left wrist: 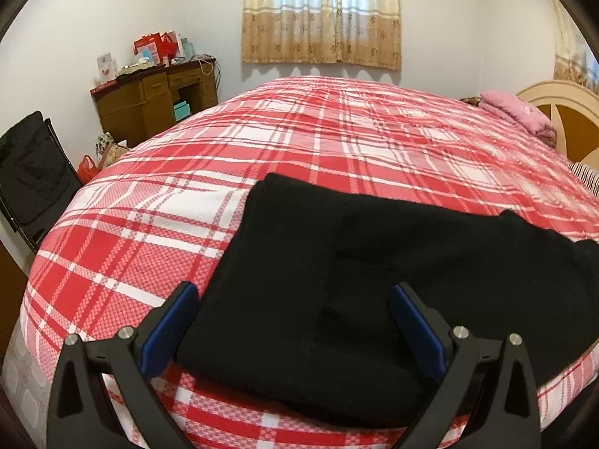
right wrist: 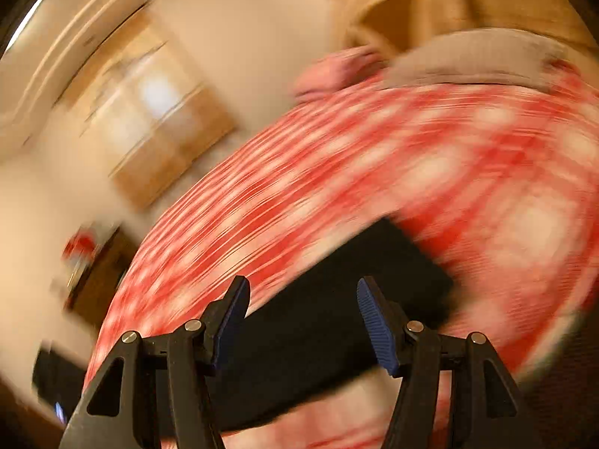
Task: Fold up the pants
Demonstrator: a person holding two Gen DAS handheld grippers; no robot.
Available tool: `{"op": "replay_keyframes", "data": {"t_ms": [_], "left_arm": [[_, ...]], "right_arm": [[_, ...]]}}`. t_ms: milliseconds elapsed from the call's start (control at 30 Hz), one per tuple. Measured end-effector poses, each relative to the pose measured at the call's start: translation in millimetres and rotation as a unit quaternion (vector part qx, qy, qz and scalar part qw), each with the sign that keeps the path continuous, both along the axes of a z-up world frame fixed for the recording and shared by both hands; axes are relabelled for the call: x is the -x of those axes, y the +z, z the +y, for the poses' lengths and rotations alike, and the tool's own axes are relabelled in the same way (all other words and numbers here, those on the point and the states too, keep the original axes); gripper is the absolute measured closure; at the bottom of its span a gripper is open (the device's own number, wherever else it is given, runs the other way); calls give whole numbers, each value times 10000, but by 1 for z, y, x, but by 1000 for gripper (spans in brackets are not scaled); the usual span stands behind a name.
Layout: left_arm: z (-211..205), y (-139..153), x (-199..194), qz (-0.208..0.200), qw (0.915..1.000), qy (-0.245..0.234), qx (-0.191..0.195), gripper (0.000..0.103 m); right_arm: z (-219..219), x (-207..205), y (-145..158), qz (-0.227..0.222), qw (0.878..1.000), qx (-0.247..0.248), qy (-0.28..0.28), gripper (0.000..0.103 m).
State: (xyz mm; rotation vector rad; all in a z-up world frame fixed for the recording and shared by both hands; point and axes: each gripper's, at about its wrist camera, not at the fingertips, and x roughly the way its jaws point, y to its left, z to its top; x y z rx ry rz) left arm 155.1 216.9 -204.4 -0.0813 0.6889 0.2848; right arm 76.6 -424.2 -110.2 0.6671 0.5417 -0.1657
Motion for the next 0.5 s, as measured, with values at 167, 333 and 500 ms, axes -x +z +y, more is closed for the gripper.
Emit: {"op": "replay_keyframes", "data": {"t_ms": [167,333,500], "left_arm": [[1,-1,-2,14,10000,37,-37,0],[-1,-1,-4,85,9999,85,-99,0],[-2,-2,-5,79,9999,94,-112,0]], "right_arm": [[-34,23,-16,251,9995,-173,-29,71],[-31,17,-30,581,9973,317,309,75],[-23,14,-37,512,9966,425,484,92]]}}
